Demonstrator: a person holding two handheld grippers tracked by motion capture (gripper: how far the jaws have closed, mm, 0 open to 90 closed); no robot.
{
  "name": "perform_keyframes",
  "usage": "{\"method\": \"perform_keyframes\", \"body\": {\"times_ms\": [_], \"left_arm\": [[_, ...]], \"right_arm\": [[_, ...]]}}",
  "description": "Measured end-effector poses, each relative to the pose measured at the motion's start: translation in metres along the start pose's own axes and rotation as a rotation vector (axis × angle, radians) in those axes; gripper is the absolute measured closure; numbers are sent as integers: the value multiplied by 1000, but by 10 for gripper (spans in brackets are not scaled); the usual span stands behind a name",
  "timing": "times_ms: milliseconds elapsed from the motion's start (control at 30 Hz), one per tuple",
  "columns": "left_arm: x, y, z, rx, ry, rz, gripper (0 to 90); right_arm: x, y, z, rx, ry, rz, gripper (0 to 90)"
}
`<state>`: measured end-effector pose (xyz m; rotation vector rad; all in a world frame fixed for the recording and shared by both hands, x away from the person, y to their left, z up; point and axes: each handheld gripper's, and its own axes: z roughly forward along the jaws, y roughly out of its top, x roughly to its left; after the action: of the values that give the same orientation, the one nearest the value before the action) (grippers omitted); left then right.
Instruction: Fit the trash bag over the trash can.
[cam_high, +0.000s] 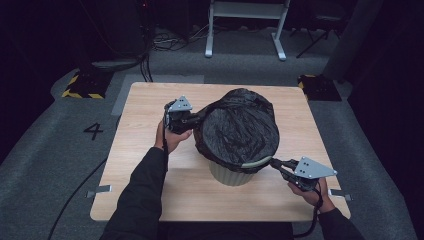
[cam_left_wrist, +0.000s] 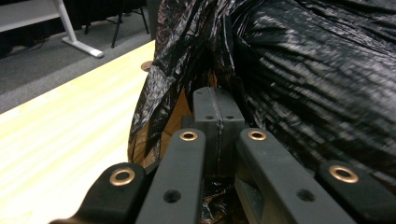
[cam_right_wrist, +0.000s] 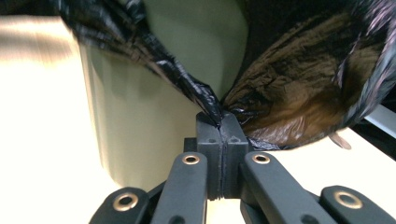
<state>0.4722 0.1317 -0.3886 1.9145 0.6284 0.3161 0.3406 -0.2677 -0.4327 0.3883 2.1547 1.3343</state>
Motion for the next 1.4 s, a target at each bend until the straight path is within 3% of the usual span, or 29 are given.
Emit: {"method": "perform_keyframes", "body": {"times_ms": [33,133,167,200,267,400,433,533,767,800,867,933,967,1000,1033,1133,1300,1400], "left_arm": [[0,0,-1,-7,3,-3,900],[3,0,-9,-45,7,-24,883],[4,1,-12,-66,8,-39,766],[6,2,-15,-78,5,-54,719],[8,4,-20,-106,-29,-63,696],[9,12,-29,-155,-29,-110,410],[8,17,-32,-178,-10,-122,288],[6,22,-32,-179,-3,-116,231],[-5,43,-18,-167,-47,-49,200],[-7,46,-15,-161,-33,-39,199],[-10,52,-9,-144,-28,-21,223],[-14,57,-2,-114,23,4,322],[-12,59,2,-105,-3,8,400],[-11,60,4,-95,17,21,520],[-10,61,7,-84,59,37,718],[-4,62,16,-47,94,47,869],[10,53,27,-9,102,9,900],[16,41,36,40,104,-11,900]], "right_arm": [[-2,-6,0,35,16,-7,900],[-5,-13,-2,55,46,26,900],[-8,-19,-2,92,59,24,900],[-10,-21,-2,109,58,24,900],[-11,-24,-2,116,58,29,900],[-20,-29,2,139,48,56,900],[-24,-31,4,143,37,74,900],[-31,-34,7,138,31,99,900],[-35,-35,7,126,20,103,900],[-36,-36,7,124,18,109,900],[-36,-36,8,124,17,108,900],[-36,-36,8,122,22,112,900],[-37,-36,8,123,23,111,900],[-37,-37,7,122,24,111,900],[-37,-38,7,119,31,112,900],[-38,-40,5,128,30,114,900],[-43,-44,2,138,17,130,900],[-51,-50,4,143,5,178,900]]}}
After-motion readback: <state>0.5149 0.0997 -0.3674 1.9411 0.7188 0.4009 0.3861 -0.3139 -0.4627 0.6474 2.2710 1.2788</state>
